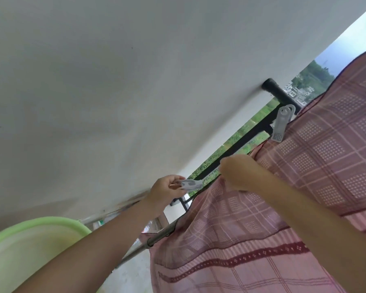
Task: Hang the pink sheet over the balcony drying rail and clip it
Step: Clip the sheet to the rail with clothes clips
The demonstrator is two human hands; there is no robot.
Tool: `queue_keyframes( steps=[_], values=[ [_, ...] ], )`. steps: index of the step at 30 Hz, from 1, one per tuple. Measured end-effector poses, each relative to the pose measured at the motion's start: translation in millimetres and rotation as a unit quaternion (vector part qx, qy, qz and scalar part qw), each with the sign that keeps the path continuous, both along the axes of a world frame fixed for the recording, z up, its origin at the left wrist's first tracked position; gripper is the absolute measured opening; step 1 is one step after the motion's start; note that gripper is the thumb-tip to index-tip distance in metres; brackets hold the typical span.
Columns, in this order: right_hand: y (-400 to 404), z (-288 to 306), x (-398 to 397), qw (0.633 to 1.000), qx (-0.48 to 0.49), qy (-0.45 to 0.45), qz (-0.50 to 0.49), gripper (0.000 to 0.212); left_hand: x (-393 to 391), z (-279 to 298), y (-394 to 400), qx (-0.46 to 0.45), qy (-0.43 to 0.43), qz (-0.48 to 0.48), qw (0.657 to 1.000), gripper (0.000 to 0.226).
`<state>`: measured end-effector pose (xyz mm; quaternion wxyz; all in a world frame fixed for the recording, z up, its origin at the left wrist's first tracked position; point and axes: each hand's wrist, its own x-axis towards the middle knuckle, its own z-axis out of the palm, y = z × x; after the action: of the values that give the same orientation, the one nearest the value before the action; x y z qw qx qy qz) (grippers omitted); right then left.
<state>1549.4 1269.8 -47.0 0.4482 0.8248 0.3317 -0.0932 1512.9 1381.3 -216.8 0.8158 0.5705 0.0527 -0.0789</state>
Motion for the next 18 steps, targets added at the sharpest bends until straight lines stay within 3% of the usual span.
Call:
queue_keyframes(
  steps=[3,8,14,18],
  values=[
    [-12,-6,-6,0.999,-0.017,-0.022,0.038,0.025,-2,-7,-13,0.031,-0.03,0.022,0.999,0.036],
    [-7,-19,-3,0.998,-0.033,-0.041,-0.027,0.023,-2,-5,-19,0.101,-0.092,0.051,0.989,0.041],
    [5,-19,3,0.987,0.006,-0.033,-0.159,0.018,6,-2,-15,0.109,-0.124,0.057,0.985,0.037],
    [6,-23,5,0.991,0.041,-0.049,-0.121,0.019,15,3,-13,0.121,-0.142,0.038,0.982,0.036]
  ],
)
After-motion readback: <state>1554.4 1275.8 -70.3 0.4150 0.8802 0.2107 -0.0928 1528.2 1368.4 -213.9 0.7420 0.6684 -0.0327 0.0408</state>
